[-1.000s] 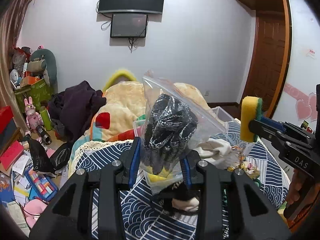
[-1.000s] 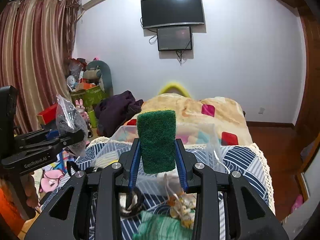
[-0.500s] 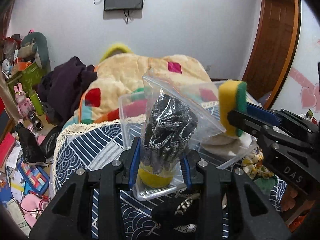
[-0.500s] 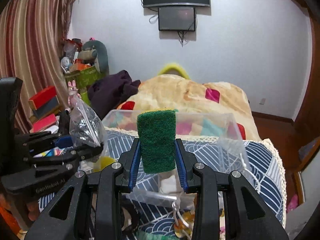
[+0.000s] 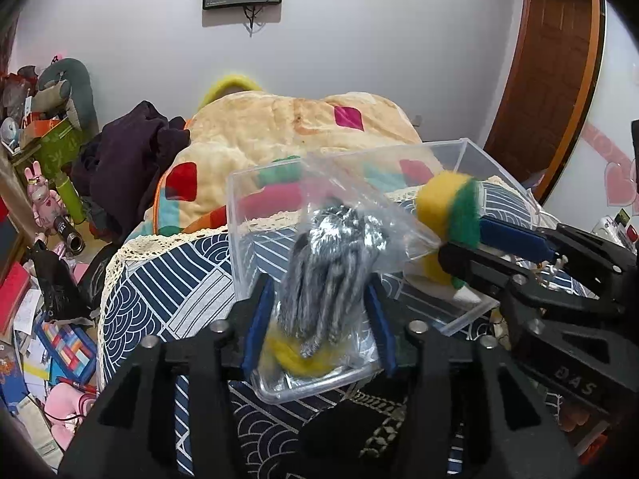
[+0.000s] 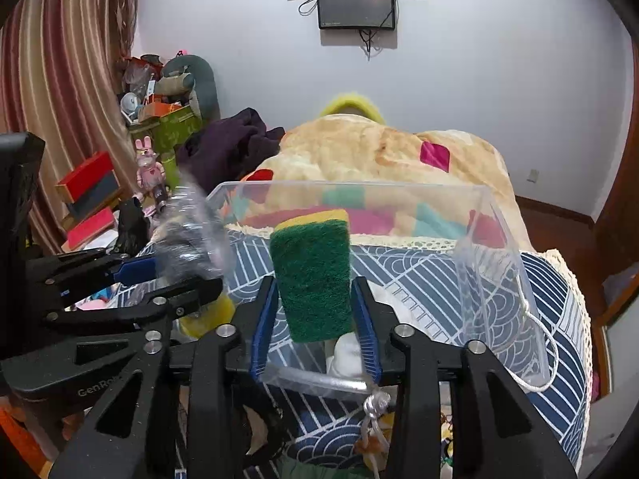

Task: Organize soft objects
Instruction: 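Place the glove bag into the clear box with the left tool while the right tool drops the sponge in, then grasp the black bag with the left tool while the right tool grasps the floral scrunchie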

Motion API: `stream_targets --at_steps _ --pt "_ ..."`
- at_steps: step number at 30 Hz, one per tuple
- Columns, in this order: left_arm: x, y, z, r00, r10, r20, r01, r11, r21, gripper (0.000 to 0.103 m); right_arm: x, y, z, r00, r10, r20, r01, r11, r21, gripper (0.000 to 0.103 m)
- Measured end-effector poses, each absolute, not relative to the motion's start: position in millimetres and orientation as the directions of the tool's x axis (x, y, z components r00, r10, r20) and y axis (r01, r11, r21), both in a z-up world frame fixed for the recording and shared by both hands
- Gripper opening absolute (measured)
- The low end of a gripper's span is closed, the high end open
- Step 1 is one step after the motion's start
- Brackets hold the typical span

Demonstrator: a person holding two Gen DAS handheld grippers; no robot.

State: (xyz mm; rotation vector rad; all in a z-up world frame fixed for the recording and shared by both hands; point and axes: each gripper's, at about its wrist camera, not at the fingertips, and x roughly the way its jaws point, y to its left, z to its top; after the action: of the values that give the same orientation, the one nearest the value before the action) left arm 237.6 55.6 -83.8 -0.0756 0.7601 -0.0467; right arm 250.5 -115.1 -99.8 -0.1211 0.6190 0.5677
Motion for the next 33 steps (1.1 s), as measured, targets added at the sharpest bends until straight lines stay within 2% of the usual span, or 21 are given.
stream_targets --at_steps 3,8,14,18,20,23,30,33 --pt "233.7 56.4 -80.1 0.728 -0.080 -0.681 0.016 0.995 -0.100 0.051 243.0 -117.5 -93.9 0.683 0.469 -0.560 -0.539 0.841 0.046 0.047" --pt "219.1 59.0 -66.2 0.754 -0.093 -0.651 0.018 0.992 -0.121 0.052 233.4 -126.3 -81.2 0.707 0.477 -0.522 -0.538 0.842 0.040 0.048" --pt "189.6 64.1 -49.1 0.793 -0.093 -0.602 0.021 0.992 -0.126 0.063 215.7 -150.1 -63.9 0.739 0.489 -0.463 -0.531 0.846 0.046 0.048" --pt "168.3 68.8 -44.0 0.810 -0.081 -0.580 0.016 0.993 -0.117 0.068 204.5 -165.3 -58.0 0.763 0.481 -0.431 -0.518 0.855 0.038 0.056" --pt "160.7 69.4 -44.0 0.815 -0.070 -0.576 0.010 0.994 -0.106 0.070 198.2 -173.3 -59.6 0.776 0.468 -0.423 -0.507 0.862 0.024 0.057" --pt "149.1 68.7 -47.7 0.815 -0.061 -0.576 0.010 0.996 -0.092 0.071 192.6 -181.5 -65.9 0.791 0.437 -0.429 -0.484 0.875 -0.003 0.057" --pt "138.1 65.4 -77.1 0.780 -0.082 -0.620 0.014 0.993 -0.113 0.072 190.8 -198.8 -99.6 0.775 0.374 -0.509 -0.454 0.890 -0.037 0.058" --pt "141.3 62.7 -91.9 0.756 -0.092 -0.648 0.013 0.992 -0.125 0.072 193.1 -204.4 -114.4 0.754 0.364 -0.547 -0.448 0.894 -0.023 0.063"
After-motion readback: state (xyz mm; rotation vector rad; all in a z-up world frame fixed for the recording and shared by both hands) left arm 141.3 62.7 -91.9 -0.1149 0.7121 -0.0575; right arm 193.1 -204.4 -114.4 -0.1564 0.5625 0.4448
